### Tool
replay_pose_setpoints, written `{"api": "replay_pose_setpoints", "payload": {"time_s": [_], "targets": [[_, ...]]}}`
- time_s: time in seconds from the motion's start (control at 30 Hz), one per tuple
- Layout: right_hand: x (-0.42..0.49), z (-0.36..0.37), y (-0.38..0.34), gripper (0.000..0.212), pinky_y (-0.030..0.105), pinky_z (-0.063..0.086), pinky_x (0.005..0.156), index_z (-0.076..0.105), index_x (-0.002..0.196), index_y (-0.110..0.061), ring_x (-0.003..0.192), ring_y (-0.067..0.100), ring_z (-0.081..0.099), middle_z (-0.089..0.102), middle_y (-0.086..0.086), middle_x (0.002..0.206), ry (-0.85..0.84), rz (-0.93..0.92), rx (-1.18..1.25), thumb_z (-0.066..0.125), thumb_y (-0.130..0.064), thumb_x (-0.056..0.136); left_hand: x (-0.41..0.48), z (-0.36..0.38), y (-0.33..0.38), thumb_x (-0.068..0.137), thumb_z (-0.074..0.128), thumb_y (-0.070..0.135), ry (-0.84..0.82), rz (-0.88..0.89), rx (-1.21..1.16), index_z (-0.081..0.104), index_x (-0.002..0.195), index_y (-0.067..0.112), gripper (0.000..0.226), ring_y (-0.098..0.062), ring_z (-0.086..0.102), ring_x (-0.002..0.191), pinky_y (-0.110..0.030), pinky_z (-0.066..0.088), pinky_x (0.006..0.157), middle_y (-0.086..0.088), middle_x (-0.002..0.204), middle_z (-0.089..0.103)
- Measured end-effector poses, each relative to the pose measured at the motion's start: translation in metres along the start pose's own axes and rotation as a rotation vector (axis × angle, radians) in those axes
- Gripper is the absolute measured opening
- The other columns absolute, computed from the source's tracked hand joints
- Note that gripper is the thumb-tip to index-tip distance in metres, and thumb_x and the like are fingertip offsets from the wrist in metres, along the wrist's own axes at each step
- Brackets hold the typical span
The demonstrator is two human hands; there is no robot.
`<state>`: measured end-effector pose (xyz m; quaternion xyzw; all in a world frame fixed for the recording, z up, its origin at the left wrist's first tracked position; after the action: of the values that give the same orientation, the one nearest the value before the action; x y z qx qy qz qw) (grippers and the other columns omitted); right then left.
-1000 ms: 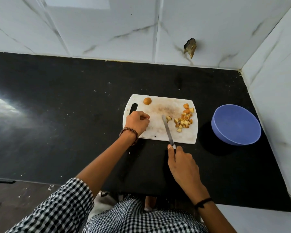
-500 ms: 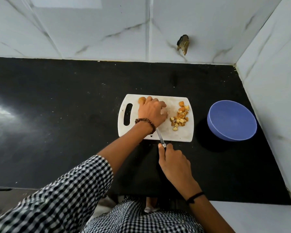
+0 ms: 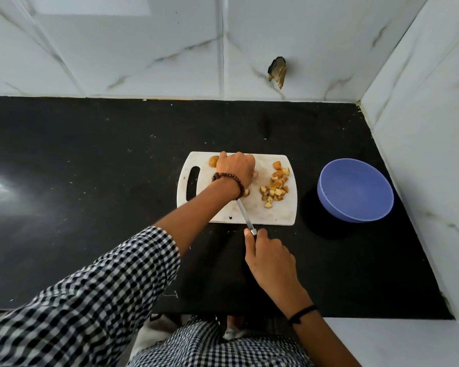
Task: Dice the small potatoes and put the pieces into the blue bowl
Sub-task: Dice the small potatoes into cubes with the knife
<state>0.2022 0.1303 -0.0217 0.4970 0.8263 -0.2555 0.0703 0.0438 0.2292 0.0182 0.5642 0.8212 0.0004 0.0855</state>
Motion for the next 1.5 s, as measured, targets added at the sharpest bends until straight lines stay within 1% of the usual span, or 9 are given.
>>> {"api": "replay_pose_setpoints", "payload": {"time_s": [0.07, 0.17, 0.4, 0.47, 0.53, 0.63, 0.9, 1.13, 1.5], "targets": [[0.000, -0.001, 0.004, 0.046, 0.036, 0.049, 0.074, 0.050, 0.114, -0.017, 0.091, 0.023, 0.066, 0.062, 0.003, 0.095, 0.004, 0.017, 0.006, 0.020, -0.050, 0.107, 0.004, -0.003, -0.013, 0.095, 0.053, 0.040, 0.035, -0.085, -0.200, 0.066, 0.107, 0.017, 0.028, -0.022, 0.063, 0.089, -0.039, 0.048, 0.090, -0.003, 0.095, 0.067], [0.001, -0.004, 0.014, 0.042, 0.037, 0.055, 0.076, 0.051, 0.109, -0.018, 0.085, 0.019, 0.064, 0.062, 0.002, 0.092, 0.016, 0.053, 0.034, 0.023, -0.050, 0.106, 0.005, -0.007, -0.036, 0.092, 0.059, 0.041, 0.087, -0.179, -0.482, 0.070, 0.105, 0.018, 0.029, -0.017, 0.063, 0.083, -0.031, 0.052, 0.070, -0.002, 0.096, 0.069], [0.009, -0.010, 0.029, 0.049, 0.041, 0.051, 0.081, 0.053, 0.112, -0.016, 0.095, 0.023, 0.061, 0.065, 0.008, 0.100, 0.028, 0.108, 0.132, 0.022, -0.054, 0.105, -0.019, 0.002, -0.075, 0.090, 0.064, 0.028, 0.138, -0.225, -0.716, 0.072, 0.095, 0.009, 0.021, -0.009, 0.068, 0.073, -0.031, 0.057, 0.081, -0.004, 0.079, 0.072], [0.010, -0.011, 0.027, 0.050, 0.044, 0.052, 0.083, 0.054, 0.111, -0.016, 0.096, 0.024, 0.060, 0.065, 0.008, 0.099, 0.039, 0.094, 0.177, 0.023, -0.055, 0.105, -0.028, 0.009, -0.077, 0.088, 0.067, 0.025, 0.128, -0.215, -0.759, 0.073, 0.094, 0.011, 0.017, -0.008, 0.069, 0.076, -0.030, 0.057, 0.084, -0.003, 0.083, 0.073], [0.009, -0.012, 0.024, 0.051, 0.043, 0.051, 0.082, 0.054, 0.107, -0.016, 0.094, 0.023, 0.058, 0.065, 0.007, 0.095, 0.055, 0.068, 0.214, 0.023, -0.056, 0.104, -0.037, 0.015, -0.075, 0.085, 0.071, 0.021, 0.111, -0.205, -0.777, 0.074, 0.095, 0.013, 0.014, -0.005, 0.067, 0.081, -0.022, 0.055, 0.083, -0.002, 0.096, 0.073], [0.009, -0.014, 0.019, 0.053, 0.043, 0.052, 0.079, 0.054, 0.107, -0.016, 0.090, 0.020, 0.060, 0.064, 0.004, 0.090, 0.067, 0.042, 0.221, 0.022, -0.058, 0.103, -0.047, 0.026, -0.072, 0.081, 0.074, 0.014, 0.045, -0.191, -0.842, 0.073, 0.099, 0.014, 0.018, 0.001, 0.063, 0.081, -0.003, 0.047, 0.067, 0.003, 0.098, 0.071], [0.009, -0.013, 0.010, 0.053, 0.044, 0.054, 0.078, 0.055, 0.103, -0.019, 0.083, 0.016, 0.062, 0.062, -0.001, 0.082, 0.043, 0.034, 0.226, 0.022, -0.061, 0.102, -0.058, 0.040, -0.075, 0.078, 0.077, 0.012, 0.020, -0.212, -0.864, 0.069, 0.107, 0.014, 0.030, -0.002, 0.066, 0.085, -0.009, 0.050, 0.076, 0.002, 0.094, 0.071], [0.005, -0.011, 0.004, 0.049, 0.045, 0.052, 0.083, 0.054, 0.098, -0.019, 0.086, 0.017, 0.060, 0.060, -0.001, 0.083, -0.008, 0.047, 0.322, 0.027, -0.060, 0.103, -0.060, 0.035, -0.071, 0.080, 0.074, 0.010, 0.029, -0.202, -0.865, 0.073, 0.101, 0.009, 0.020, -0.003, 0.066, 0.087, -0.014, 0.050, 0.085, 0.000, 0.097, 0.073], [0.011, -0.005, -0.006, 0.050, 0.049, 0.052, 0.085, 0.053, 0.092, -0.019, 0.091, 0.021, 0.061, 0.060, 0.000, 0.084, -0.037, 0.029, 0.352, 0.027, -0.061, 0.102, -0.058, 0.030, -0.069, 0.079, 0.076, 0.013, 0.108, -0.251, -0.735, 0.076, 0.093, 0.010, 0.014, -0.008, 0.066, 0.083, -0.019, 0.053, 0.083, -0.002, 0.089, 0.074]]}}
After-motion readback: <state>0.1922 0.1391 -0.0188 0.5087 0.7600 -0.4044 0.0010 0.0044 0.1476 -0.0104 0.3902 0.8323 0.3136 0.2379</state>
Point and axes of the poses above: each hand's wrist, its own x-axis towards the middle knuckle, its own z-axis out of the palm, y = z × x, the point moved 7 cm from there along x, towards the middle knuckle
